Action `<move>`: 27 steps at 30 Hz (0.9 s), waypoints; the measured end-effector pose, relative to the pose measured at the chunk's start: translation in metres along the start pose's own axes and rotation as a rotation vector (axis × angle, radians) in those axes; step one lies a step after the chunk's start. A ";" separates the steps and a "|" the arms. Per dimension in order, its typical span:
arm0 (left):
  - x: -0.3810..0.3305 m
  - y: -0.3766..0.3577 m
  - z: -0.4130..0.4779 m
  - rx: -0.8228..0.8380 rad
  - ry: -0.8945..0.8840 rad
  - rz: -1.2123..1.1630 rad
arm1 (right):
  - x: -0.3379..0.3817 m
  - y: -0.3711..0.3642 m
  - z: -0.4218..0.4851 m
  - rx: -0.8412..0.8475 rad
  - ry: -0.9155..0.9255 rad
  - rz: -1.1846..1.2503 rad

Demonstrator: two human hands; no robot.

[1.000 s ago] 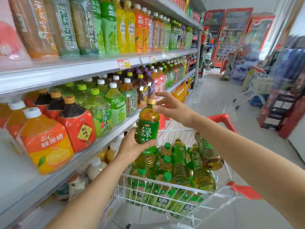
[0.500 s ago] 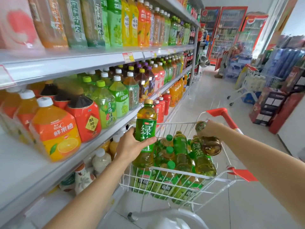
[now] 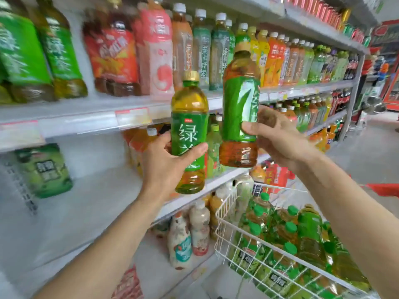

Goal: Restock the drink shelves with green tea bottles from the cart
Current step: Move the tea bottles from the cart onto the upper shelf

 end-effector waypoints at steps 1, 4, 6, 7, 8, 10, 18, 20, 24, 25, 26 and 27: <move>-0.011 0.022 0.000 -0.050 -0.019 0.026 | 0.009 -0.022 0.011 0.056 0.041 0.012; -0.041 0.086 -0.008 -0.193 -0.049 0.108 | 0.024 -0.085 0.039 0.174 0.104 0.047; -0.055 0.124 -0.018 -0.270 -0.046 0.168 | 0.030 -0.125 0.054 0.250 0.141 0.066; -0.061 0.142 -0.024 -0.306 -0.041 0.197 | 0.032 -0.144 0.060 0.288 0.156 0.064; -0.068 0.159 -0.030 -0.342 -0.033 0.224 | 0.034 -0.162 0.064 0.321 0.170 0.064; -0.080 0.191 -0.043 -0.407 -0.019 0.269 | 0.040 -0.194 0.073 0.363 0.203 0.090; -0.112 0.273 -0.070 -0.570 -0.025 0.372 | 0.088 -0.269 0.126 0.317 0.416 0.110; -0.112 0.275 -0.067 -0.567 -0.024 0.365 | 0.093 -0.274 0.145 0.276 0.419 0.094; -0.111 0.271 -0.056 -0.545 -0.016 0.380 | 0.097 -0.280 0.177 0.219 0.430 0.020; -0.110 0.270 -0.053 -0.539 -0.012 0.378 | 0.094 -0.283 0.183 0.220 0.419 -0.026; -0.109 0.270 -0.051 -0.536 -0.006 0.376 | 0.088 -0.286 0.189 0.221 0.405 -0.067; -0.109 0.270 -0.049 -0.537 -0.004 0.379 | 0.081 -0.287 0.195 0.212 0.393 -0.104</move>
Point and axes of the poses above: each hand's wrist, its own z-axis towards the middle knuckle, its own y-axis out of the back of the hand, x = y × z, the point moved 9 cm from there along z, towards the middle knuckle, and after that the axes turned 9 degrees about x, right-handed, at the moved point
